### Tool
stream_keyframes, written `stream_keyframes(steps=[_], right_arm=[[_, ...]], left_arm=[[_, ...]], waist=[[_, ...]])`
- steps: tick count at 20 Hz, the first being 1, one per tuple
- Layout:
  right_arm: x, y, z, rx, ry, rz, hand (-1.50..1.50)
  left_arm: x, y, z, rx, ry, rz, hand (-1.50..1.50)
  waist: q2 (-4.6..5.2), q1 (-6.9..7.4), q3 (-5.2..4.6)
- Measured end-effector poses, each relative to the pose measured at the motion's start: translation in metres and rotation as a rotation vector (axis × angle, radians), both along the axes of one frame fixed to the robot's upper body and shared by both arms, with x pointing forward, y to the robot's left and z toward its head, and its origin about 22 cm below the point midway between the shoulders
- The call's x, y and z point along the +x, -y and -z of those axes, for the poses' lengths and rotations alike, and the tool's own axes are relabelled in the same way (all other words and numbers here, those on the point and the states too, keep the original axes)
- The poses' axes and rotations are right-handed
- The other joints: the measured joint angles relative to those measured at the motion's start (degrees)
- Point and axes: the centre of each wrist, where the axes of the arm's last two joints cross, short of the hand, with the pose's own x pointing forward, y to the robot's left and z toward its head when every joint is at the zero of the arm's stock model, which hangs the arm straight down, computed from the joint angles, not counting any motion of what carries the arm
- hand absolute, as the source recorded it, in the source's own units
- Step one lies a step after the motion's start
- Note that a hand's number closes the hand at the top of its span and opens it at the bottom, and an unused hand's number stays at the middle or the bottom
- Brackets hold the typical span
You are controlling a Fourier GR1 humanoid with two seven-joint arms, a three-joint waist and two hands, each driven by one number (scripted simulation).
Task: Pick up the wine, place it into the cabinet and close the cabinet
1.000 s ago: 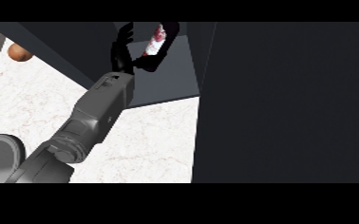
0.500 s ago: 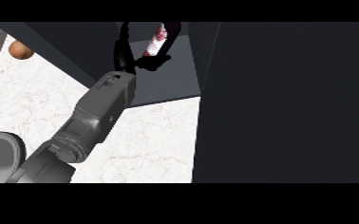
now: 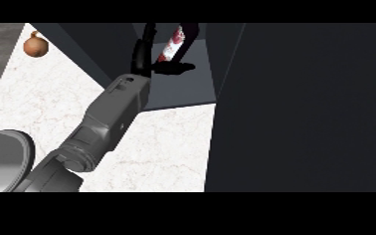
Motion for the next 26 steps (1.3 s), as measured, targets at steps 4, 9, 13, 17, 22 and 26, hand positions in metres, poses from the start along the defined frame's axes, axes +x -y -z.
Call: stream_keyframes(steps=[4, 9, 13, 17, 22, 26], right_arm=[[0.0, 0.005, -0.001, 0.001, -0.015, 0.03, -1.5], [-0.002, 0.005, 0.001, 0.003, -0.038, 0.051, -1.5], [-0.003, 0.011, -0.001, -0.001, -0.04, 0.092, -1.5], [-0.004, 0.011, -0.002, -0.006, -0.06, 0.105, -1.5], [-0.005, 0.008, -0.007, -0.004, -0.064, 0.107, -1.5], [-0.006, 0.006, -0.007, -0.008, -0.063, 0.114, -1.5]], left_arm=[[0.0, 0.014, -0.006, -0.144, 0.077, 0.122, -1.5], [-0.002, 0.029, -0.011, -0.282, 0.109, 0.233, -1.5], [-0.004, 0.037, -0.012, -0.316, 0.107, 0.296, -1.5], [-0.006, 0.046, -0.022, -0.315, 0.115, 0.341, -1.5], [-0.019, 0.064, -0.036, -0.309, 0.138, 0.4, -1.5], [-0.038, 0.08, -0.048, -0.297, 0.149, 0.446, -1.5]], waist=[[-0.87, 1.65, 0.18], [-1.8, 3.7, 0.36], [-2.42, 5.09, 0.48], [-3.09, 6.54, 0.56], [-3.62, 7.56, 0.65], [-3.83, 7.91, 0.67]])
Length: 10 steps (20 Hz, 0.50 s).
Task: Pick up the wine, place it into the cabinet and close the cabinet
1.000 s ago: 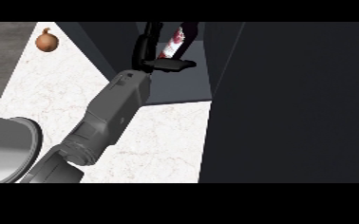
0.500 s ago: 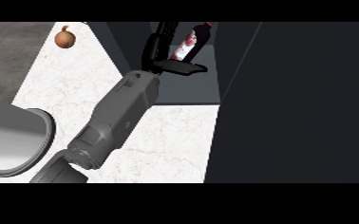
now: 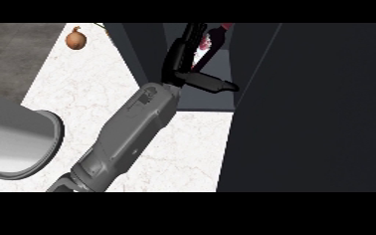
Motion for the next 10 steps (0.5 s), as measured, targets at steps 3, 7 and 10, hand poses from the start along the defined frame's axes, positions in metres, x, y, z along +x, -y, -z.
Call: stream_keyframes(steps=[3, 7, 10], right_arm=[[0.0, -0.002, 0.001, -0.006, -0.001, -0.007, -1.5], [-0.001, -0.008, 0.002, -0.005, -0.002, -0.022, -1.5], [-0.001, -0.008, 0.001, -0.003, 0.013, -0.017, -1.5]], left_arm=[[-0.024, 0.012, -0.004, -0.013, -0.007, 0.018, -1.5], [-0.06, 0.018, -0.002, -0.036, -0.018, -0.019, -1.5], [-0.087, 0.021, -0.002, -0.047, -0.028, -0.044, -1.5]], waist=[[0.0, -0.01, 0.01], [0.2, -0.19, 0.04], [0.36, -0.13, 0.08]])
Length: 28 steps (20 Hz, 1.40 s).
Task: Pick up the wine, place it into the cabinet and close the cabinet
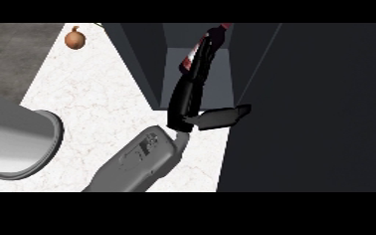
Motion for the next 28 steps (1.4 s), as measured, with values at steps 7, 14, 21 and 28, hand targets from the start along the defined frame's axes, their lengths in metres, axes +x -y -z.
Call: stream_keyframes(steps=[7, 14, 21, 28], right_arm=[[-0.001, 0.001, -0.004, -0.004, 0.024, 0.024, -1.5], [-0.003, -0.001, -0.004, -0.013, 0.017, 0.028, -1.5], [-0.006, -0.012, -0.001, -0.043, -0.003, -0.038, 1.5], [-0.008, -0.03, 0.002, -0.112, 0.007, -0.18, 1.5]], left_arm=[[-0.062, 0.006, 0.003, -0.092, -0.039, -0.043, 1.5], [-0.118, -0.018, -0.008, -0.169, -0.051, 0.004, 1.5], [-0.152, -0.063, -0.002, -0.175, -0.049, 0.063, 1.5], [-0.168, -0.116, -0.006, -0.163, -0.037, 0.111, 1.5]], waist=[[0.26, -0.35, 0.0], [0.23, -0.44, -0.06], [0.27, -0.47, -0.07], [0.29, 0.0, -0.1]])
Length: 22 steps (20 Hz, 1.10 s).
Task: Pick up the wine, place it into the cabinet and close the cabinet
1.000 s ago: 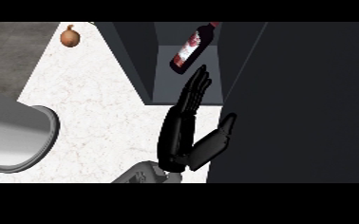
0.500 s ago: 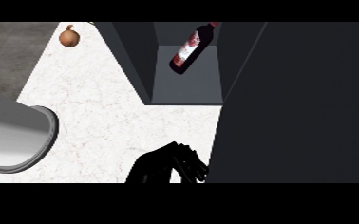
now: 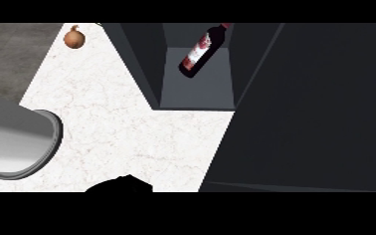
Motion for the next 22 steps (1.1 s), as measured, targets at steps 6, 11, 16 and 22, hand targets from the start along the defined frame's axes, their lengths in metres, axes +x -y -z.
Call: stream_keyframes(steps=[6, 11, 16, 22], right_arm=[[-0.007, -0.03, 0.008, -0.01, -0.084, -0.169, 1.5], [-0.016, -0.059, 0.007, -0.043, -0.082, -0.283, 1.5], [-0.011, -0.103, 0.003, -0.096, -0.064, -0.321, 1.5], [0.017, -0.158, 0.0, -0.122, -0.031, -0.244, 1.5]], left_arm=[[-0.001, -0.047, -0.011, -0.01, 0.021, -0.012, 1.5], [-0.001, -0.094, -0.015, -0.004, 0.038, -0.053, 1.5], [0.001, -0.134, -0.018, 0.01, 0.057, -0.065, 1.5], [0.004, -0.171, -0.022, 0.006, 0.055, -0.025, 1.5]], waist=[[0.29, 0.32, 0.21], [-0.08, 0.77, -0.05], [-0.19, 1.17, -0.15], [0.02, 1.84, -0.15]])
